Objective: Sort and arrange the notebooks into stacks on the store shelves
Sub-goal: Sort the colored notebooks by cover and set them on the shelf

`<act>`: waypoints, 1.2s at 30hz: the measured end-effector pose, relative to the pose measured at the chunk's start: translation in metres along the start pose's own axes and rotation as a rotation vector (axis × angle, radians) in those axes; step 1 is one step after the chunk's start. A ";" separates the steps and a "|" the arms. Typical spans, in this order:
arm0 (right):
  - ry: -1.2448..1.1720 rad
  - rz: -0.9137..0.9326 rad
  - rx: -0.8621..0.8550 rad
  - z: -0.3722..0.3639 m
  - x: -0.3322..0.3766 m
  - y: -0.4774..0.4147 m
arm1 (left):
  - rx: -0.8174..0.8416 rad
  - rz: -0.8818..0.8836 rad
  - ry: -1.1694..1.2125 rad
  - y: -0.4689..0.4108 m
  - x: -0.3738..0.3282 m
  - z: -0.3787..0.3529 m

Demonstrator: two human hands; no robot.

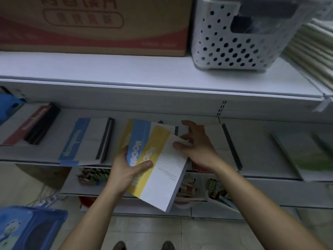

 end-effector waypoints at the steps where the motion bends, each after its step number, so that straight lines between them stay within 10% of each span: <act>1: 0.039 -0.017 0.051 -0.006 0.002 -0.004 | 0.001 0.003 0.006 0.001 0.000 0.006; 12: -0.268 -0.184 0.296 -0.088 0.028 0.005 | -0.254 -0.009 0.132 0.001 0.012 0.082; 23: -0.128 -0.300 -0.142 -0.088 0.003 -0.034 | -0.411 0.019 0.176 -0.011 0.016 0.179; 36: 0.169 -0.364 -0.265 -0.126 0.024 -0.062 | -0.327 0.006 0.193 -0.031 0.013 0.216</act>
Point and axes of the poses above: each hand's wrist, its own y-axis away from the middle knuckle, its own z-axis out of the back of the hand, x = y × z, the point moved 2 cm from there along -y, towards the middle knuckle, and after that the axes turned 4 degrees about y, right-handed, at the moved point
